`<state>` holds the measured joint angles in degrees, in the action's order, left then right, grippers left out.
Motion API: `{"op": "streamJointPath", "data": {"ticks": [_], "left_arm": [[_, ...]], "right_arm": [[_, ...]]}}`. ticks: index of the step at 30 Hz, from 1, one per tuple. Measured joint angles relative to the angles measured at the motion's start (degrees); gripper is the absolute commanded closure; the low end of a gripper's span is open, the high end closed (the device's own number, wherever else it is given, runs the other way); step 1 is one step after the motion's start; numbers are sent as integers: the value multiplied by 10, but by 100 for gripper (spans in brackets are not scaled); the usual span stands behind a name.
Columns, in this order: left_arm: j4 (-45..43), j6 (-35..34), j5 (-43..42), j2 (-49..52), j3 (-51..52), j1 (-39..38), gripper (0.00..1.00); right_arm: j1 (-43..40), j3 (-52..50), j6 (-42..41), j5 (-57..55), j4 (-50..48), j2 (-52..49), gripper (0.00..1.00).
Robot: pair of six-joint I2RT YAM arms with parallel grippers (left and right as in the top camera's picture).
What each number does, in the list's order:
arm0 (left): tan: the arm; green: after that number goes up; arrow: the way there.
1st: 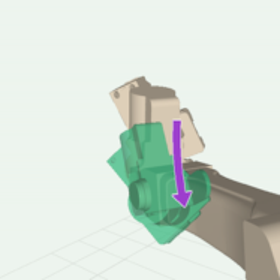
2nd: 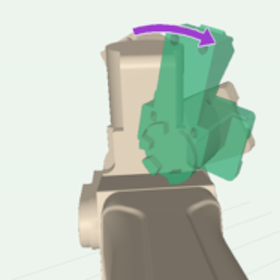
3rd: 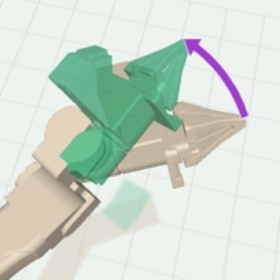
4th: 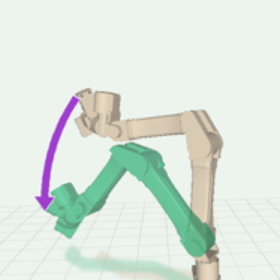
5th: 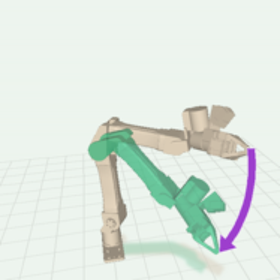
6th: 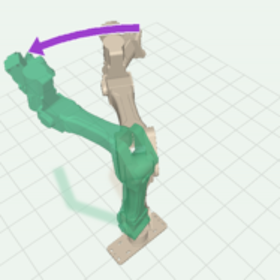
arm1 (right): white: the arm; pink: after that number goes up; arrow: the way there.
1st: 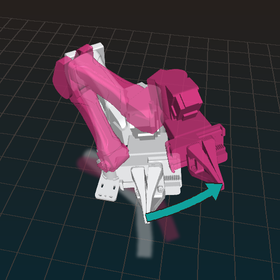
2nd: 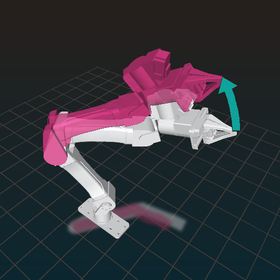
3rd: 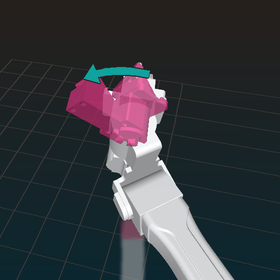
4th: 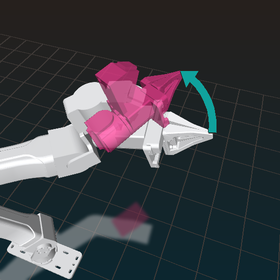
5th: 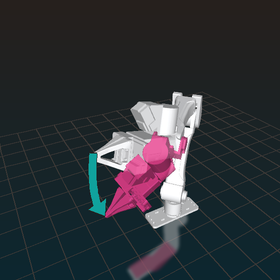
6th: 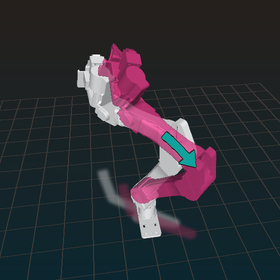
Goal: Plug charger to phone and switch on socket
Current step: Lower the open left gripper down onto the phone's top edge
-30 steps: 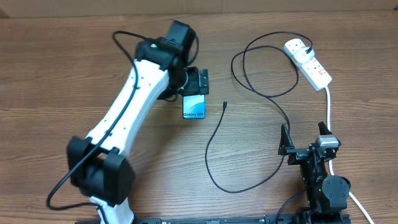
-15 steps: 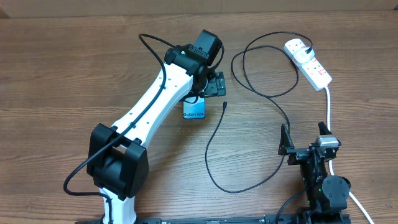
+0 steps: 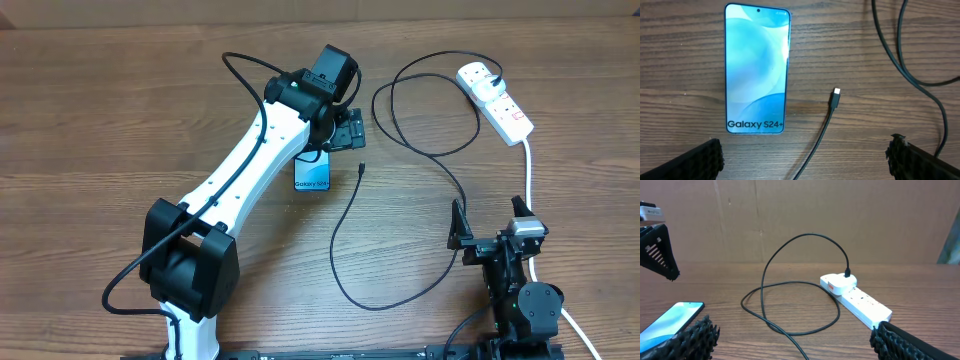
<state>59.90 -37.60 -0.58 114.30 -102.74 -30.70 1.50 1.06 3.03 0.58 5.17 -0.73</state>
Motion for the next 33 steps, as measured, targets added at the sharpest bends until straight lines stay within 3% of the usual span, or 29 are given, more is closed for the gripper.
{"op": "streamJointPath", "data": {"ticks": [33], "left_arm": [[-63,0,94,76,0,-36,0]], "right_arm": [[0,0,0,0,0,0,0]]}}
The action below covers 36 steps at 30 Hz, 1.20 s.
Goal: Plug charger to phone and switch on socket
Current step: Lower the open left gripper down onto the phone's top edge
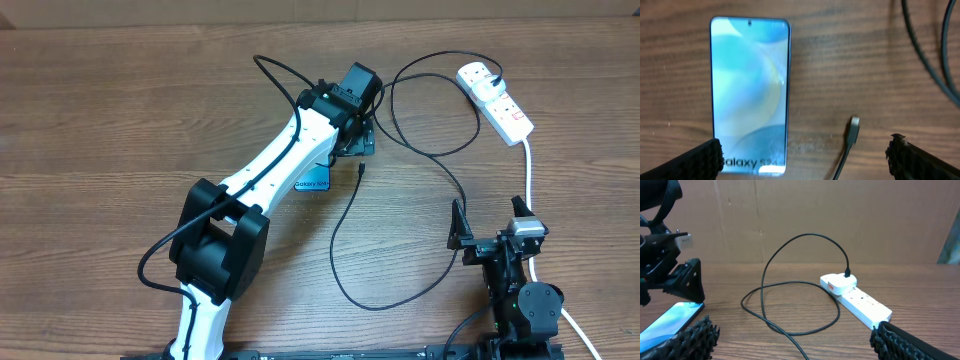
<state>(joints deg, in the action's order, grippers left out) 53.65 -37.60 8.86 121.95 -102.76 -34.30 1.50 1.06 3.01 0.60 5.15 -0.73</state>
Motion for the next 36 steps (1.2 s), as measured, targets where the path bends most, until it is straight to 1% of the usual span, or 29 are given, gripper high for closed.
{"op": "streamJointPath", "data": {"ticks": [6,11,36], "left_arm": [[-28,0,26,0,0,0,0],[-30,0,32,0,0,0,0],[-35,5,23,0,0,-2,0]], "right_arm": [[0,0,0,0,0,0,0],[0,0,0,0,0,0,0],[0,0,0,0,0,0,0]]}}
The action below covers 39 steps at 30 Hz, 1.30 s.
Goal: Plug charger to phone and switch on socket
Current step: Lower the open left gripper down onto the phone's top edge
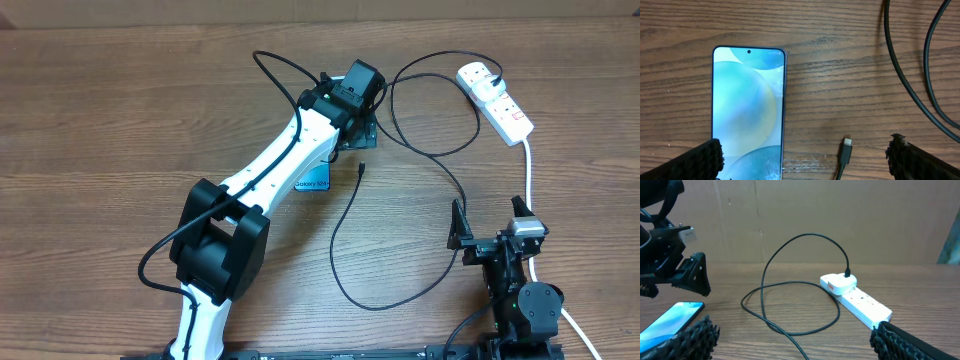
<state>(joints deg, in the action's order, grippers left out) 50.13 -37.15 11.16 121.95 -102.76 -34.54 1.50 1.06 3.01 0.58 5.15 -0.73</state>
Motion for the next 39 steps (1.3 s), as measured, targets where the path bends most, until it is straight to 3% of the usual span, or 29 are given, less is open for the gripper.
{"op": "streamJointPath", "data": {"ticks": [39], "left_arm": [[-11,-6,15,53,0,-3,0]], "right_arm": [[0,0,0,0,0,0,0]]}}
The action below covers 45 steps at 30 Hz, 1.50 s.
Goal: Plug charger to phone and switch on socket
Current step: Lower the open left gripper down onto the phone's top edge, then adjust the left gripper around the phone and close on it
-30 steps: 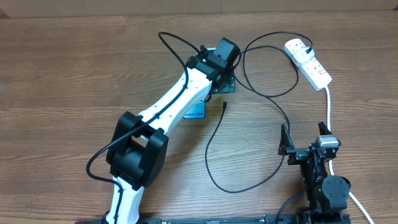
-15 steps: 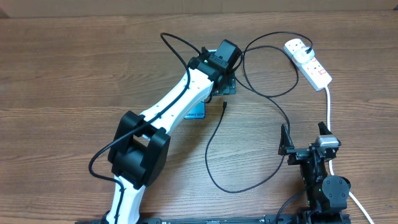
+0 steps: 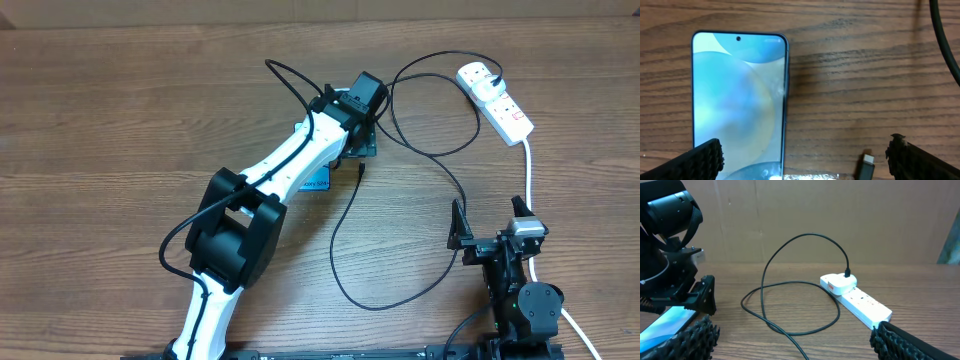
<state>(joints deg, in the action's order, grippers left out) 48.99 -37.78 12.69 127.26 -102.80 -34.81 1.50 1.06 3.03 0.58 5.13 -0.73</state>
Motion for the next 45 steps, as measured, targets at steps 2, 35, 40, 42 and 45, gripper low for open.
{"op": "streamJointPath", "data": {"ticks": [2,35,40,42,45], "left_arm": [[2,1,0,0,0,8,0],[64,77,-77,31,0,74,0],[75,82,-97,31,0,84,0],[80,83,-101,31,0,86,0],[81,84,-106,31,0,87,0]], "right_arm": [[0,0,0,0,1,0,0],[0,0,0,0,0,0,0],[0,0,0,0,0,0,0],[0,0,0,0,0,0,0],[0,0,0,0,0,0,0]]}}
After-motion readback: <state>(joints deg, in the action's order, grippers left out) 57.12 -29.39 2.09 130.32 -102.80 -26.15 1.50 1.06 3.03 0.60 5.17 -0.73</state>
